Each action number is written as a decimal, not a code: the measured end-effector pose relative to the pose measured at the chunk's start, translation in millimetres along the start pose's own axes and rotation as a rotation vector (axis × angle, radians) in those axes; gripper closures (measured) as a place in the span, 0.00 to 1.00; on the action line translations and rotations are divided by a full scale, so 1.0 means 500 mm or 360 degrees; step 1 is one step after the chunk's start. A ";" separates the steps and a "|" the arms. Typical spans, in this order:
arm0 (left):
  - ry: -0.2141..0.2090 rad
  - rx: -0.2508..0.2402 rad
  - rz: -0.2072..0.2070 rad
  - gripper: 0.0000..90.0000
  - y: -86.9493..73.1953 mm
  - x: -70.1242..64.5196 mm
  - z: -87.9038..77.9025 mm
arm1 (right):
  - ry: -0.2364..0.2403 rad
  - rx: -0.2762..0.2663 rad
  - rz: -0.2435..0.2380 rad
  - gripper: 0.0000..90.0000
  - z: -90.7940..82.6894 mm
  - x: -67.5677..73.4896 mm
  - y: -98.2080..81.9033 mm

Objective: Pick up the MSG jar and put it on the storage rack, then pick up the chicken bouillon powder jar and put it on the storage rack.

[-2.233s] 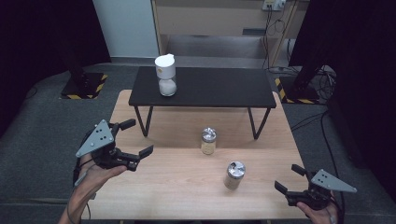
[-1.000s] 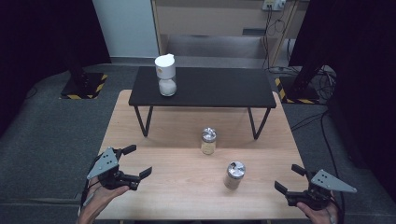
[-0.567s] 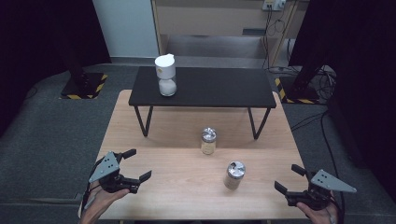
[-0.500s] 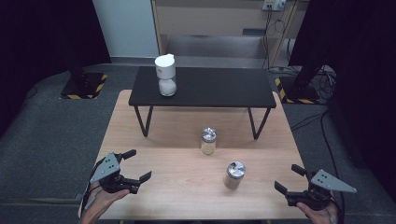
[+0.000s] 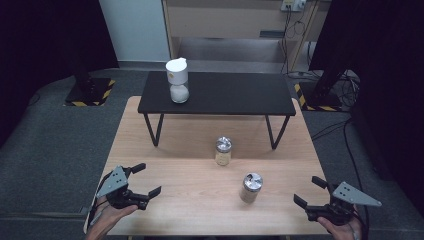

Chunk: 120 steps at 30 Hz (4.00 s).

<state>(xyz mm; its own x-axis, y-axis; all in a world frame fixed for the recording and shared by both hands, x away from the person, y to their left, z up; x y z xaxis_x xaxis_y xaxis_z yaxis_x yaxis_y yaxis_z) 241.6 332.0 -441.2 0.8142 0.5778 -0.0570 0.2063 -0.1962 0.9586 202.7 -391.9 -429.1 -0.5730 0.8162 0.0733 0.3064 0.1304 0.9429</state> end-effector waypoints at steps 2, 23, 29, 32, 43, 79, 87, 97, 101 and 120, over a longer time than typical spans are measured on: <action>-0.0011 0.0012 -0.0013 0.03 -0.005 0.004 0.001 | 0.0000 0.0000 0.0002 0.05 0.001 0.000 0.000; 0.0024 -0.0050 -0.0058 0.00 -0.014 0.009 -0.013 | 0.0009 0.0001 0.0008 0.05 0.001 -0.001 -0.001; 0.0033 -0.0072 -0.0048 0.00 -0.015 0.008 -0.015 | 0.0009 -0.0005 -0.0004 0.05 0.001 -0.001 0.000; 0.0031 -0.0066 -0.0046 0.00 -0.014 0.007 -0.015 | 0.0013 -0.0010 -0.0002 0.05 0.001 -0.001 -0.001; 0.0023 -0.0066 -0.0041 0.00 -0.015 0.007 -0.014 | 0.0013 -0.0044 0.0006 0.04 -0.003 0.001 0.000; 0.0017 -0.0065 -0.0050 0.00 -0.016 0.010 -0.014 | 0.0182 -0.0053 -0.0115 0.06 0.074 0.013 0.110; 0.0015 -0.0062 -0.0051 0.00 -0.016 0.010 -0.014 | 0.0208 -0.0049 -0.0130 0.06 0.102 0.014 0.136; 0.0008 -0.0063 -0.0056 0.00 -0.017 0.011 -0.013 | 0.0244 -0.0033 -0.0156 0.06 0.141 0.016 0.166; 0.0007 -0.0062 -0.0057 0.00 -0.017 0.011 -0.013 | 0.0254 -0.0022 -0.0168 0.06 0.156 0.016 0.178; 0.0006 -0.0062 -0.0064 0.00 -0.017 0.011 -0.013 | 0.0311 0.0024 -0.0232 0.06 0.240 0.026 0.223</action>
<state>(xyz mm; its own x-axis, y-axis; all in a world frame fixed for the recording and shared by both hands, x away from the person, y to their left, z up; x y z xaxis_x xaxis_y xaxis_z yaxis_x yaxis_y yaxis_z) 240.9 342.3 -447.9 0.8036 0.5876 -0.0946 0.2174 -0.1420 0.9657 320.7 -299.4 -362.1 -0.7478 0.6639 0.0000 0.2204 0.2484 0.9433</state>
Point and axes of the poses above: each handheld gripper's, and its own axes: z roughly forward along the jaws, y roughly out of its top, x roughly to its left, the point moved 5 cm from there along z, roughly forward along the jaws, and after that the axes turned 5 degrees about -y, right-handed, at the moved point
